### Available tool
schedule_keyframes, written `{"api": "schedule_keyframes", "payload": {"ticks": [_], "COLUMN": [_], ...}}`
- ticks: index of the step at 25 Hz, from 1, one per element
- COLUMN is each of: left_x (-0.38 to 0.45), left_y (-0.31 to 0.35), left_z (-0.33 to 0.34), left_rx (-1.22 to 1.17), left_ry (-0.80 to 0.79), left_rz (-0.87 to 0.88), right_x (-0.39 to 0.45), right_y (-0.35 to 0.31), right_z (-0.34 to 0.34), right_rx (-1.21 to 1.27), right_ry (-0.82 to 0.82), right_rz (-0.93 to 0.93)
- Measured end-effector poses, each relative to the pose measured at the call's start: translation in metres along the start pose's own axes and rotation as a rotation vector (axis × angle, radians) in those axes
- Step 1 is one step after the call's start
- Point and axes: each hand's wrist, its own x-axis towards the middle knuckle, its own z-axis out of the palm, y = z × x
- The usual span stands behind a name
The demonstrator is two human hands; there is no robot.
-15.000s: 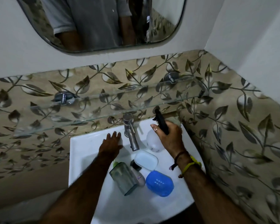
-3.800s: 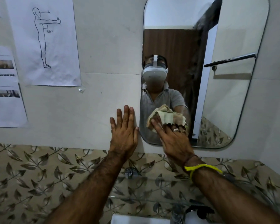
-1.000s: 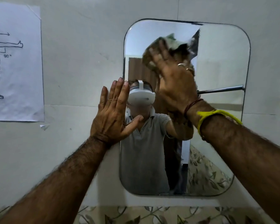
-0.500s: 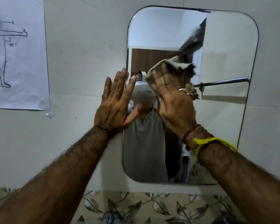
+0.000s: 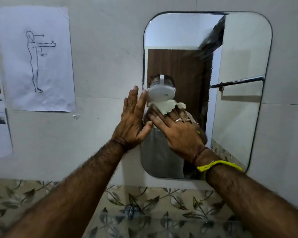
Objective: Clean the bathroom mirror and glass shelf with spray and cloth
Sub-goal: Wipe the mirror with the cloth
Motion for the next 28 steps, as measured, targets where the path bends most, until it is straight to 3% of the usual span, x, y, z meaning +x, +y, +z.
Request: {"api": "schedule_keyframes", "payload": {"ticks": [1, 4, 5, 9, 10, 13, 14, 18, 20, 24, 28], "left_x": [-0.010, -0.032, -0.037, -0.058, -0.065, -0.080, -0.084, -0.107, -0.122, -0.134, -0.133], "left_y": [0.003, 0.012, 0.015, 0.030, 0.033, 0.038, 0.041, 0.048, 0.047, 0.048, 0.060], "left_z": [0.001, 0.006, 0.009, 0.019, 0.019, 0.022, 0.025, 0.029, 0.027, 0.028, 0.038], "left_rx": [-0.004, 0.008, 0.017, -0.007, -0.030, -0.080, -0.087, -0.121, -0.141, -0.149, -0.114], "left_ry": [-0.023, -0.074, -0.096, -0.127, -0.116, -0.104, -0.114, -0.150, -0.210, -0.233, -0.264], "left_rz": [-0.014, -0.084, -0.119, -0.215, -0.234, -0.292, -0.310, -0.352, -0.384, -0.444, -0.488], "right_x": [-0.006, -0.007, -0.008, -0.050, -0.055, -0.053, -0.053, -0.097, -0.112, -0.112, -0.148], "right_y": [0.007, 0.007, -0.004, -0.026, -0.020, -0.026, -0.038, -0.074, -0.068, -0.085, -0.087], "right_z": [-0.001, -0.005, -0.004, 0.011, 0.011, 0.010, 0.011, 0.024, 0.025, 0.029, 0.039], "right_rx": [0.001, 0.095, 0.107, 0.036, 0.016, 0.086, 0.118, 0.109, 0.049, 0.094, 0.087], "right_ry": [0.006, 0.053, 0.070, -0.032, -0.044, -0.009, 0.000, -0.100, -0.176, -0.204, -0.232], "right_rz": [0.047, 0.417, 0.428, 0.012, 0.033, 0.379, 0.411, 0.058, 0.052, 0.284, -0.044]}}
